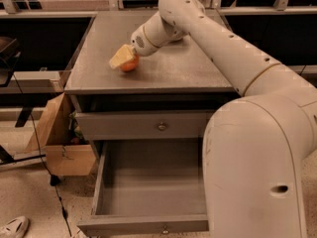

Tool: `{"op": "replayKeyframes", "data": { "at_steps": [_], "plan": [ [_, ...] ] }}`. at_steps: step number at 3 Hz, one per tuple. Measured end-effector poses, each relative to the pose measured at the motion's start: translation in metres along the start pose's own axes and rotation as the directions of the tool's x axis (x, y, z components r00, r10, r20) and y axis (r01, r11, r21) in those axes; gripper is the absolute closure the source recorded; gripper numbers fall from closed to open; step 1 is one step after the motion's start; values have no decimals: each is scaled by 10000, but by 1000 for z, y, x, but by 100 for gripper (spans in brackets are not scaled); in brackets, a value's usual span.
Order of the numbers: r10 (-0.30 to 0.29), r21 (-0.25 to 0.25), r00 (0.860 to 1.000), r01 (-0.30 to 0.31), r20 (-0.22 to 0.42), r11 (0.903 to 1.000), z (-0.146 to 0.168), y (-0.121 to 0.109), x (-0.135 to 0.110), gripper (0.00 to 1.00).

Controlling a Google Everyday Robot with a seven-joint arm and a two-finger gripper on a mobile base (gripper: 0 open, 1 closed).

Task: Place orange into middle drawer

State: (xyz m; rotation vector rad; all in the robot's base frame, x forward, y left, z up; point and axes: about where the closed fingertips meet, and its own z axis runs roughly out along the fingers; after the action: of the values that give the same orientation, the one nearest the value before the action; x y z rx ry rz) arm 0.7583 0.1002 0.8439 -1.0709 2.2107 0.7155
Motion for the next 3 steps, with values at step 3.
{"op": "replayKeyframes", "data": {
  "at_steps": [3],
  "plan": [
    [-237,1318,9946,102,1011,9912,-97,6,19,100]
  ]
}}
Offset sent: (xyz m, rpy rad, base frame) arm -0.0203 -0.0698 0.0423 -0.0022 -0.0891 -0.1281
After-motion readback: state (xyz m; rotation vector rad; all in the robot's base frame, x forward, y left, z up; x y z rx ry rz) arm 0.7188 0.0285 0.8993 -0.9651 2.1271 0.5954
